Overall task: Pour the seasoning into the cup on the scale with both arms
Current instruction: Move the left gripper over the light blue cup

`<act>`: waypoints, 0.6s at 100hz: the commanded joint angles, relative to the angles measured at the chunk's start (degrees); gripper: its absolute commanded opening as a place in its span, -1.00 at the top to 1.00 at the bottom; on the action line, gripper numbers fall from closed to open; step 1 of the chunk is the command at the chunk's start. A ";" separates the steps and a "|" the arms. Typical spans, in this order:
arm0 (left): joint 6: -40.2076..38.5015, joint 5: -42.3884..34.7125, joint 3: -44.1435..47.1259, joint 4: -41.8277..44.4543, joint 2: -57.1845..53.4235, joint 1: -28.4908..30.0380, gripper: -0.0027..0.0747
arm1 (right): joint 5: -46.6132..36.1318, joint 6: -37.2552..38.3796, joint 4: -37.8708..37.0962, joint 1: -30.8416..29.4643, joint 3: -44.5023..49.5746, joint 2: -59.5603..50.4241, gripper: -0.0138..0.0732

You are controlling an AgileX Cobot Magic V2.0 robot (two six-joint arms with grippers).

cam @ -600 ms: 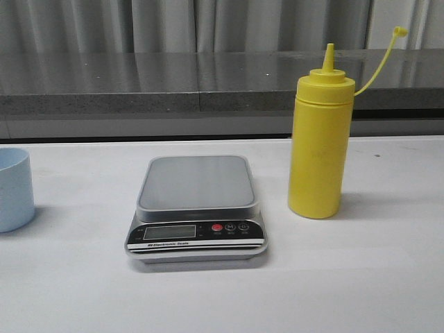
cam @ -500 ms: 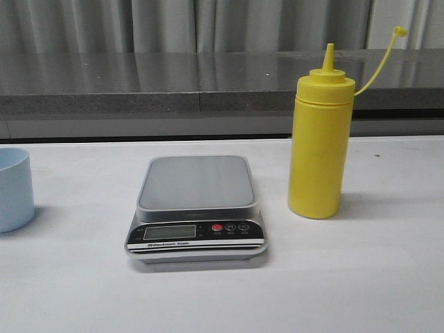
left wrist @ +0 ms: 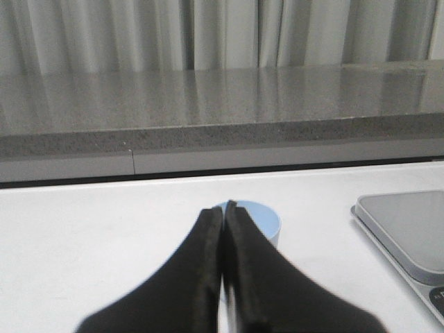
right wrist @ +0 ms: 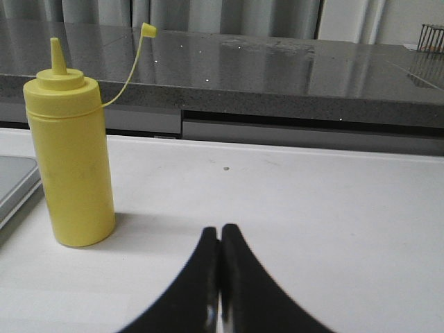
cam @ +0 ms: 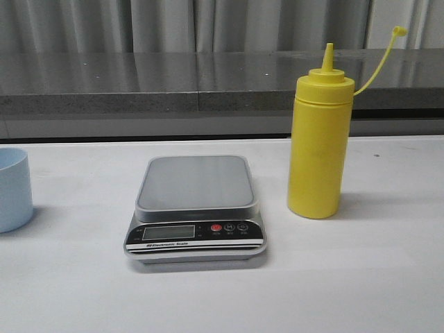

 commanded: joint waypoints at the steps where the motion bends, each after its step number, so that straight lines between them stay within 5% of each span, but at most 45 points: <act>1: -0.84 -1.02 -4.32 -1.47 2.08 0.04 0.98 | -4.82 -0.30 -0.02 -0.31 -1.23 -1.18 0.84; 60: -7.82 22.84 -41.75 0.89 44.48 0.04 0.98 | -4.82 -0.30 -0.02 -0.31 -1.23 -1.18 0.84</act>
